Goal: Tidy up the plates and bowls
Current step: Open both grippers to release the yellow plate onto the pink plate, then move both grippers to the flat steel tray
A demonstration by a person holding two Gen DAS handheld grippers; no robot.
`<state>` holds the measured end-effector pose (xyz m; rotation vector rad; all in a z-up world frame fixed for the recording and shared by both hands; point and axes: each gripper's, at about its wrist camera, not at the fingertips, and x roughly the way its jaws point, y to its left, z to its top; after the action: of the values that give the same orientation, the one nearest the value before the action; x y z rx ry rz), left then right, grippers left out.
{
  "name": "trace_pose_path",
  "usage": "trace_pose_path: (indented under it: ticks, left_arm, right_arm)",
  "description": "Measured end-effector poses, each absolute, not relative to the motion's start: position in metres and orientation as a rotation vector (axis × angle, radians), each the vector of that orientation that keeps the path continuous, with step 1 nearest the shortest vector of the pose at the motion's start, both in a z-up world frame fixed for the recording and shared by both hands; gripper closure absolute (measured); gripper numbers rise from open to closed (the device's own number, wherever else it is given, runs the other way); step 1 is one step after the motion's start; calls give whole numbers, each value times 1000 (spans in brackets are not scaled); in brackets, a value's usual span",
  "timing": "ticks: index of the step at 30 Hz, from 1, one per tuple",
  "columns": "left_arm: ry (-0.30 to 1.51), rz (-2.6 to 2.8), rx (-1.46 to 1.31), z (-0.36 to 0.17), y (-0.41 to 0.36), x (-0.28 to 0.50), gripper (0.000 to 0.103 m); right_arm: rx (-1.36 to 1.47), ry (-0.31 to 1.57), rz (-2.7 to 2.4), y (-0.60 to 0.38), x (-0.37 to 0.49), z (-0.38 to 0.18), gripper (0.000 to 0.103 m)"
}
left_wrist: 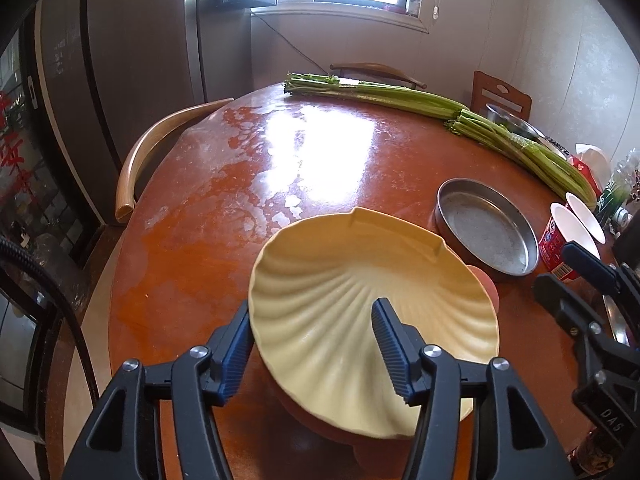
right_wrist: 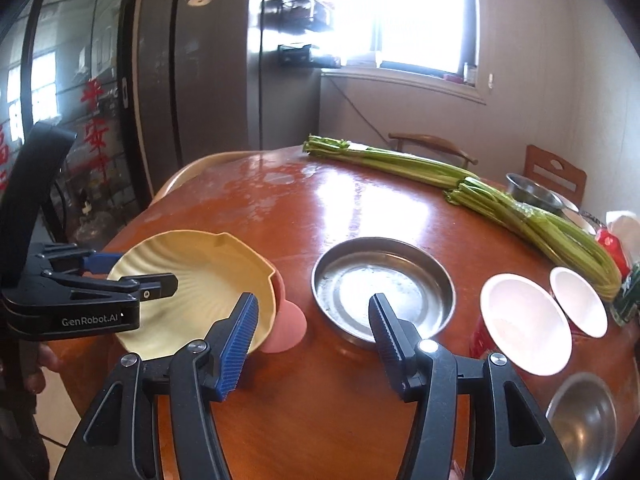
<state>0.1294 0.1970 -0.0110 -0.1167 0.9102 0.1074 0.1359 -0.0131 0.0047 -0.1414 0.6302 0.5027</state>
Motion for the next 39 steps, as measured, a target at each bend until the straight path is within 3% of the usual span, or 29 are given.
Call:
trace_pose_path:
  ticks: [8, 21, 39]
  left_arm:
    - [880, 115, -101, -3, 185, 124, 34]
    - [806, 100, -107, 20, 176, 113, 27]
    - [808, 89, -78, 18, 170, 105, 27]
  right_arm:
    - [-108, 620, 478, -32, 126, 12, 43]
    - [-30, 639, 470, -55, 121, 17, 41]
    - [-7, 624, 421, -74, 113, 23, 41]
